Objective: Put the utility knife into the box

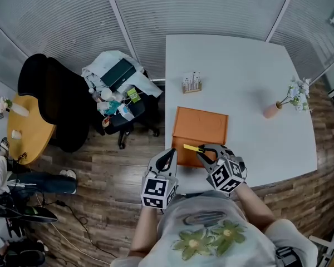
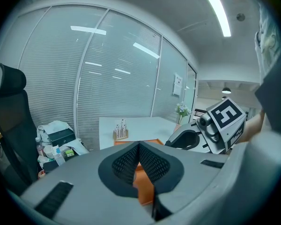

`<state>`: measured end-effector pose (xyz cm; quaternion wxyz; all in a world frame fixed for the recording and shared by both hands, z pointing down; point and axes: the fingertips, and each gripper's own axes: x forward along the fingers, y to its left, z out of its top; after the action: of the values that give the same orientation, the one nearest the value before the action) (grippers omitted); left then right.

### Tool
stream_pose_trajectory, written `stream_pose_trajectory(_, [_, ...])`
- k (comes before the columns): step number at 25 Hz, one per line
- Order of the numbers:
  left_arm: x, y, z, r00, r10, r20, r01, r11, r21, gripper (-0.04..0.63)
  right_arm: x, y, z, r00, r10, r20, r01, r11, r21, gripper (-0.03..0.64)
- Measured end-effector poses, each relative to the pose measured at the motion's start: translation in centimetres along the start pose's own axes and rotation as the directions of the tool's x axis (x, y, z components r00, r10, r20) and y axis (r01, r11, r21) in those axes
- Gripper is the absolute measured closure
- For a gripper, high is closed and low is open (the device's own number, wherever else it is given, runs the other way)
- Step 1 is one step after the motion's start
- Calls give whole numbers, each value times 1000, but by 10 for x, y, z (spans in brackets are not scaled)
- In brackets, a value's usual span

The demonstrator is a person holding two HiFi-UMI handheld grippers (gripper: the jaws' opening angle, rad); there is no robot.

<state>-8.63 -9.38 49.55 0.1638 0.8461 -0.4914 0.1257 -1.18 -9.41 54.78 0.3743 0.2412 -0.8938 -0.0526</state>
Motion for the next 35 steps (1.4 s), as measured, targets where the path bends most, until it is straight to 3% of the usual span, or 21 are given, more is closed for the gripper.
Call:
stream_pose_trajectory(9, [4,9,-3,1000,2,-6,-2,1000,-15,595,13,1,-10,998,22,-65,-25,999,-48,546])
stream_pose_trajectory(35, [30,16,-16,999,16,-52,-18,999,-45,595,41,3,-40,983,93,-158,-105,992,-65,546])
